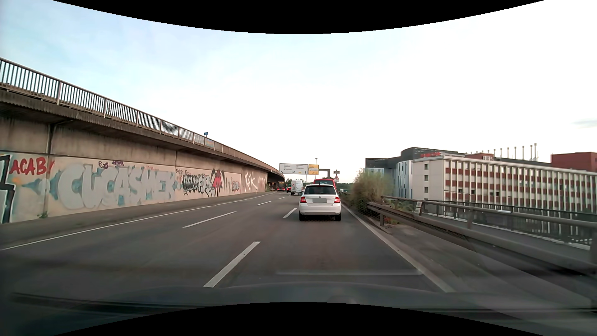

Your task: Follow the waypoints while adhering to traffic rules and regulations

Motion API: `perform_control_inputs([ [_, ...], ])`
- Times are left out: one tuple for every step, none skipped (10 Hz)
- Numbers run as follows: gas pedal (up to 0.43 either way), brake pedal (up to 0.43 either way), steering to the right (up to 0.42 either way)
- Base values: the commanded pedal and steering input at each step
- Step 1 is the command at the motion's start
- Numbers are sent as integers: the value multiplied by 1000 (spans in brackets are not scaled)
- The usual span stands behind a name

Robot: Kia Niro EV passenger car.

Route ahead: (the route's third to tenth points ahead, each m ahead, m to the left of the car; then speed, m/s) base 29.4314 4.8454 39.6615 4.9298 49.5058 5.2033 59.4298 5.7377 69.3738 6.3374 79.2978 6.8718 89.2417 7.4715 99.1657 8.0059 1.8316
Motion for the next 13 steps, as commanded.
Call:
perform_control_inputs([
  [0, 0, -2],
  [0, 0, -2],
  [0, 0, -3],
  [0, 0, -2],
  [0, 0, -3],
  [0, 0, -2],
  [0, 0, -2],
  [0, 0, -3],
  [0, 0, -3],
  [0, 0, -3],
  [0, 0, -3],
  [0, 0, -3],
  [0, 0, -3],
])
